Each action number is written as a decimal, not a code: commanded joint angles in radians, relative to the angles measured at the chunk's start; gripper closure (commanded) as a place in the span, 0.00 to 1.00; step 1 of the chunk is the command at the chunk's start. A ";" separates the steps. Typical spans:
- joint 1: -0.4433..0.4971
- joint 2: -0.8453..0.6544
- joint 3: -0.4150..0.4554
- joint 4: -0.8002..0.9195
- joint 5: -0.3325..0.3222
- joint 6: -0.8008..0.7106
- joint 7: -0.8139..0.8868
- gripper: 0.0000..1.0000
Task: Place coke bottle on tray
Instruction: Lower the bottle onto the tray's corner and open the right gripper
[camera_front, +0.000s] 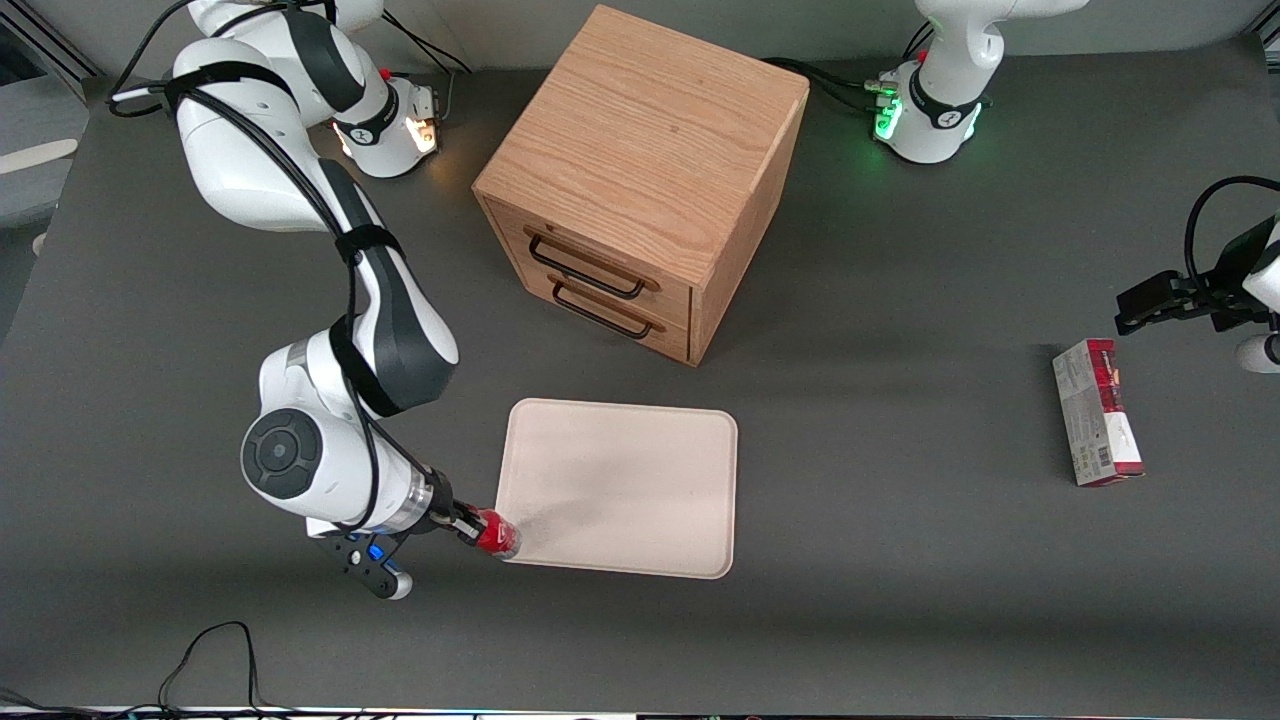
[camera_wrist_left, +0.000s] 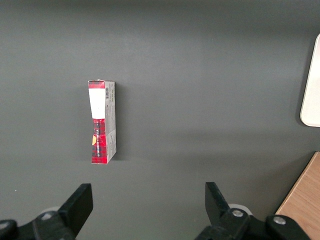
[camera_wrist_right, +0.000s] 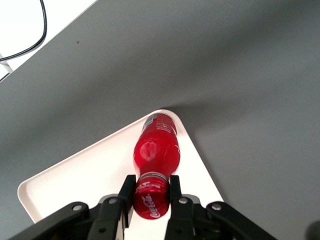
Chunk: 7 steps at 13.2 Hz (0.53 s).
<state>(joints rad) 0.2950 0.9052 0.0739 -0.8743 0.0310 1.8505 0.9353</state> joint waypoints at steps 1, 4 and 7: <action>0.022 0.023 -0.002 0.047 0.001 0.007 0.040 1.00; 0.032 0.024 -0.002 0.035 0.000 0.009 0.053 1.00; 0.033 0.032 -0.002 0.031 -0.002 0.007 0.054 1.00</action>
<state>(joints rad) 0.3205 0.9219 0.0740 -0.8746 0.0310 1.8536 0.9613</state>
